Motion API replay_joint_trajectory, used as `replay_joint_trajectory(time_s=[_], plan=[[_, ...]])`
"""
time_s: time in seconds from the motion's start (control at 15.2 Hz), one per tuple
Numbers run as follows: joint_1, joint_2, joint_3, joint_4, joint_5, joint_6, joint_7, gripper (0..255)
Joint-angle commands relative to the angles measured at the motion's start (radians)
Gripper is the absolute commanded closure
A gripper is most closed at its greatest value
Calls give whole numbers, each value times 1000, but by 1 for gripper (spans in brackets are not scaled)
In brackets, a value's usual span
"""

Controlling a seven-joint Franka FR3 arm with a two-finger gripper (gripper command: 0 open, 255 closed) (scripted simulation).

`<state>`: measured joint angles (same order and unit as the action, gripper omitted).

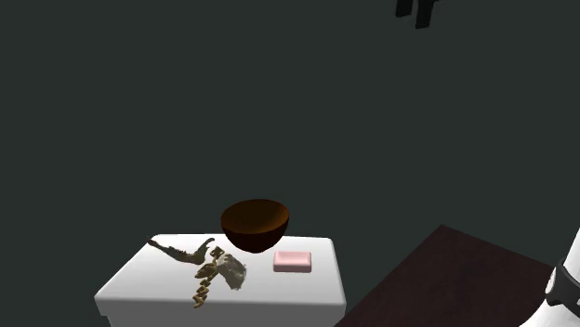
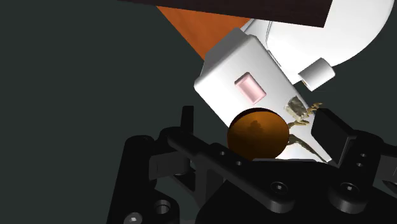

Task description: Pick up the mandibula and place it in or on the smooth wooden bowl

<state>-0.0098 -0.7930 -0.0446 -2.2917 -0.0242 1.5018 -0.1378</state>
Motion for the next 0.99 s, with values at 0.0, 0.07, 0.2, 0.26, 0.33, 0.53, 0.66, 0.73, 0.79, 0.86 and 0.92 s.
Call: replay_joint_trajectory(time_s=[0.0,0.07,0.2,0.26,0.33,0.53,0.66,0.73,0.79,0.86,0.92], plan=[[0,0,0,0,0,0,0,0],[9,27,-5,-6,-1,29,-21,0],[29,84,-14,-13,-2,86,-64,0],[38,114,-18,-15,-3,114,-85,0],[48,144,-22,-15,-2,141,-106,0],[75,239,-32,-10,1,220,-169,0],[94,305,-36,-1,4,269,-211,0],[103,339,-38,6,7,292,-232,0],[111,373,-39,13,10,315,-253,0],[120,407,-40,22,13,336,-274,0],[128,441,-40,31,16,358,-295,0]])
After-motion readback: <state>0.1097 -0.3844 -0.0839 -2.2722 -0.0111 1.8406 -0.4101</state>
